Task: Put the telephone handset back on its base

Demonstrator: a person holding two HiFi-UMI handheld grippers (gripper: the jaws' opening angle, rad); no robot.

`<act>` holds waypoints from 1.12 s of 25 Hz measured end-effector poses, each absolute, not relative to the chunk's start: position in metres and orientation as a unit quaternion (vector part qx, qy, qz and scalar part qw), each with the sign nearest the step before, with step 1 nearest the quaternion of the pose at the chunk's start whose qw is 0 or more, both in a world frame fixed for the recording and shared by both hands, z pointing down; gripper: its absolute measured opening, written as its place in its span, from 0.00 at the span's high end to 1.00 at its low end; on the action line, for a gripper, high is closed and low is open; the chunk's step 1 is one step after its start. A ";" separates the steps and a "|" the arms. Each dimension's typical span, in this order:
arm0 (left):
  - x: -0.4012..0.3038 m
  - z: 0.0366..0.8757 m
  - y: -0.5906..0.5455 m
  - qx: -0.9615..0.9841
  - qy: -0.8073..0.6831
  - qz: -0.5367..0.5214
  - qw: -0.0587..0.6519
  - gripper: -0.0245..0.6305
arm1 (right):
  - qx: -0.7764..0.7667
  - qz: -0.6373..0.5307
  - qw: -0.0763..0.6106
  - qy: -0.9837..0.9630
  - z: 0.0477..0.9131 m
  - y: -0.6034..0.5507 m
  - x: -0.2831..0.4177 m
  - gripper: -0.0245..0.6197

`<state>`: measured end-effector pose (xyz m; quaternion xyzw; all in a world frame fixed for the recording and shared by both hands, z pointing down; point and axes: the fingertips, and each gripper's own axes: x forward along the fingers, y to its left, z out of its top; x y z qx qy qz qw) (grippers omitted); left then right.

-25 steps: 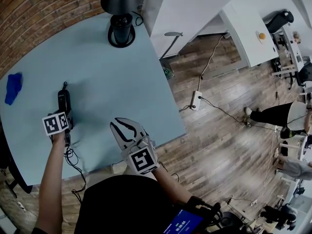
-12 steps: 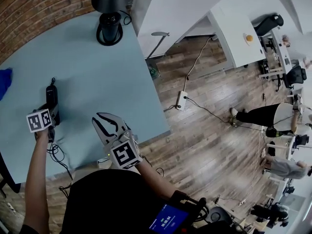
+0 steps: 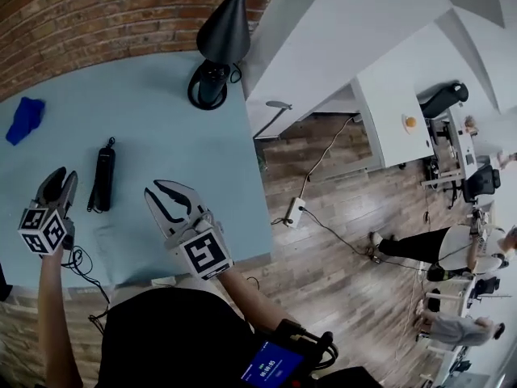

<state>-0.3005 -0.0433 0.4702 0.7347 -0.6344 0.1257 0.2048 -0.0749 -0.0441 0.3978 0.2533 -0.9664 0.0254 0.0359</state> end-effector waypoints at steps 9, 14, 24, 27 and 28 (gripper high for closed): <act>-0.295 0.287 0.012 0.753 -0.658 0.004 -0.001 0.92 | 0.213 0.032 -0.071 -0.974 0.283 -0.057 -0.119 0.88; -0.273 0.250 0.041 0.769 -0.633 -0.061 -0.057 0.92 | 0.205 0.015 -0.076 -0.976 0.264 -0.049 -0.140 0.93; -0.238 0.365 0.061 0.760 -0.648 0.027 0.047 0.92 | 0.199 0.066 0.007 -0.978 0.367 -0.009 -0.123 0.93; -0.232 0.389 0.058 0.757 -0.646 0.062 0.069 0.93 | 0.195 0.078 0.042 -0.977 0.394 0.008 -0.117 0.93; -0.230 0.395 0.056 0.756 -0.646 0.065 0.080 0.93 | 0.196 0.084 0.052 -0.976 0.400 0.012 -0.116 0.93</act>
